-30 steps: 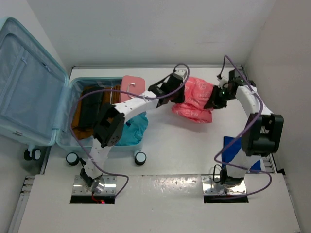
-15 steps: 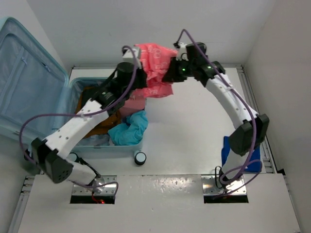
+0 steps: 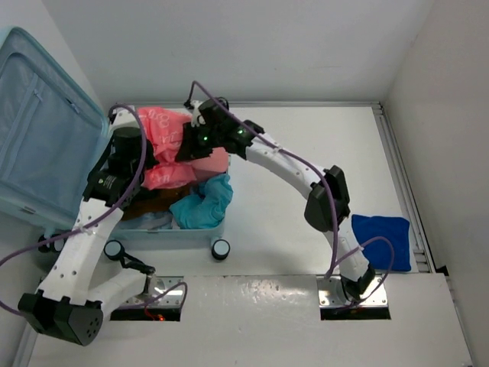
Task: Pack the luggage
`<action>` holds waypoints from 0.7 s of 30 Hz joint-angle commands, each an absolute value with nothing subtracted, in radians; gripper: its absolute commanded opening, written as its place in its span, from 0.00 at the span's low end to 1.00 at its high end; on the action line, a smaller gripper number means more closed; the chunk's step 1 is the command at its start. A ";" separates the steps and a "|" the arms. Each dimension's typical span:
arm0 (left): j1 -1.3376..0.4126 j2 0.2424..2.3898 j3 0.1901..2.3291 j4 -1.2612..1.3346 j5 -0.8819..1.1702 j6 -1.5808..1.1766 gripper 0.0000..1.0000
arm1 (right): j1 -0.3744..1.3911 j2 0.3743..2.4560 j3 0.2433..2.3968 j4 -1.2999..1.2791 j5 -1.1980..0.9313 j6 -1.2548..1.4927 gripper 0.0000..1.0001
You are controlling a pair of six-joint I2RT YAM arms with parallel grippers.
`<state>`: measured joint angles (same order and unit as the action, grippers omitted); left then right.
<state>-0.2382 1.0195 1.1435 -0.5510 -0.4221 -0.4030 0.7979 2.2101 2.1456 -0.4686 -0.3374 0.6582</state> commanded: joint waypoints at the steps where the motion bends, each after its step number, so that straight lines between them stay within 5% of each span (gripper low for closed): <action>1: -0.183 0.957 1.105 -0.621 -0.390 -0.400 0.00 | 0.871 2.189 2.146 -0.324 -0.347 0.715 0.00; 17: 0.067 1.058 0.927 -0.670 -0.298 -0.362 0.00 | 1.008 2.260 1.864 -0.299 -0.377 0.510 0.01; 21: 0.097 1.104 0.936 -0.690 -0.267 -0.362 0.25 | 1.009 2.202 1.818 -0.308 -0.379 0.439 0.20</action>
